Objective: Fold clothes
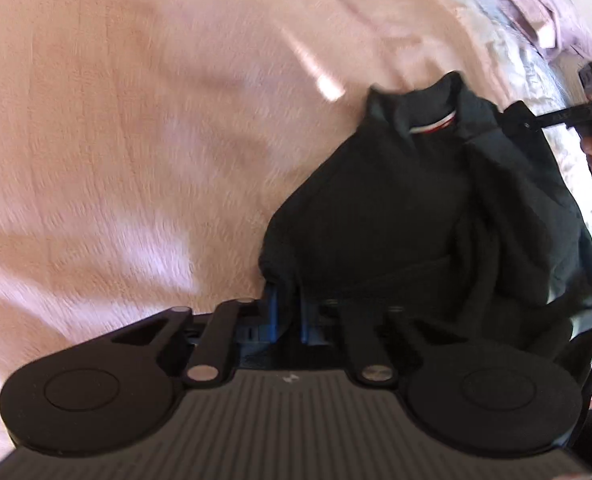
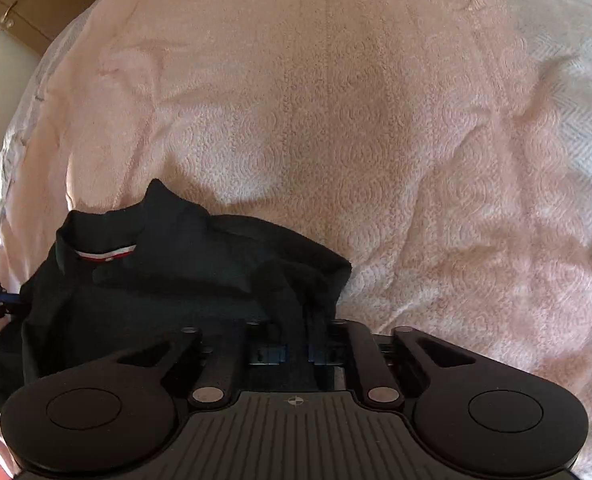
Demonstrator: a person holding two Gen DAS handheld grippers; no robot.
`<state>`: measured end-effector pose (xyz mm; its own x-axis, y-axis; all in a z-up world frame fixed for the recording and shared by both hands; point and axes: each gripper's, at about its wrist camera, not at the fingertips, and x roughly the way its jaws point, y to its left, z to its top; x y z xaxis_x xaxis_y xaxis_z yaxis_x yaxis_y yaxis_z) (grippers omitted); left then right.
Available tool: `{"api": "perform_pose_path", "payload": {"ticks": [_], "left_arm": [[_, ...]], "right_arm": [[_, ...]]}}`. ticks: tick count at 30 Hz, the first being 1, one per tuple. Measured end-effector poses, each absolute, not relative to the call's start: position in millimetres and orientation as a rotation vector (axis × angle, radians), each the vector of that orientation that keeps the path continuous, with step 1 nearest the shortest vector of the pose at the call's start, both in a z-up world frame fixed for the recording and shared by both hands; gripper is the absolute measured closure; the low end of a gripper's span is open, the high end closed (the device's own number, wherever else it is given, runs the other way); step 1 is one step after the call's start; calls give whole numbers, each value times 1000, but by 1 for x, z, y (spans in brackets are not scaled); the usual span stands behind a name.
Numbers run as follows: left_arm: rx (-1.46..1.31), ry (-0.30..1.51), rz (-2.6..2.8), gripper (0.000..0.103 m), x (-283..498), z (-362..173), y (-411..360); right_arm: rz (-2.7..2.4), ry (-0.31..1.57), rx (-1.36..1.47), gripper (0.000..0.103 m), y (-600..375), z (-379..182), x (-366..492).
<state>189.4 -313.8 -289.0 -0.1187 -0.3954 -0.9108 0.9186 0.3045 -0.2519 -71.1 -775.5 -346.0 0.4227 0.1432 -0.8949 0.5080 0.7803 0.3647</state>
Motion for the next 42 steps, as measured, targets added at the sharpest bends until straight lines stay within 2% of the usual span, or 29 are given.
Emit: {"api": "perform_pose_path", "payload": {"ticks": [4,7,11,13,14,16,17,18,21,22,23,28,29,31,34,39,42], "left_arm": [[472,1043,-1194,97,211,-226,-317],[464,955,-1198,97,231,-199,-338],[432,894,-1181,97,253,-209,-382],[462,956,-1148,91,260,-238,-410],[482,942,-1146,90,252,-238,-411],[522,904,-1146,80,236,-237,-410],[543,885,-1145,78,227,-236,-410],[563,867,-1144,73,219,-235,-410],[623,809,-1142,68,194,-233,-410],[643,790,-1140,61,186,-232,-410],[659,777,-1175,59,171,-231,-409],[703,779,-1322,59,107,-241,-410],[708,786,-1333,59,99,-245,-411],[717,796,-1358,59,84,-251,-415],[742,782,-1415,59,62,-251,-425],[775,731,-1537,59,15,-250,-467],[790,686,-1604,53,-15,-257,-500]], "right_arm": [[-282,991,591,98,-783,-290,-87],[-344,868,545,98,-812,-247,-97],[-439,741,518,98,-852,-236,-94],[-477,762,525,97,-862,-251,-88],[-498,773,527,94,-866,-258,-86],[-572,792,495,52,-858,-265,-89],[-604,799,480,44,-853,-267,-91],[-597,785,471,41,-842,-264,-96],[-506,780,463,41,-800,-256,-99],[-428,798,453,41,-778,-259,-94],[-350,815,442,41,-756,-261,-89],[-92,984,316,41,-668,-304,-36],[-91,1014,319,42,-664,-313,-28],[-110,1055,394,100,-671,-321,-24],[-133,1006,393,100,-683,-281,-53],[-384,1052,264,100,-729,-200,-147],[-651,1137,129,100,-775,-194,-197]]}}
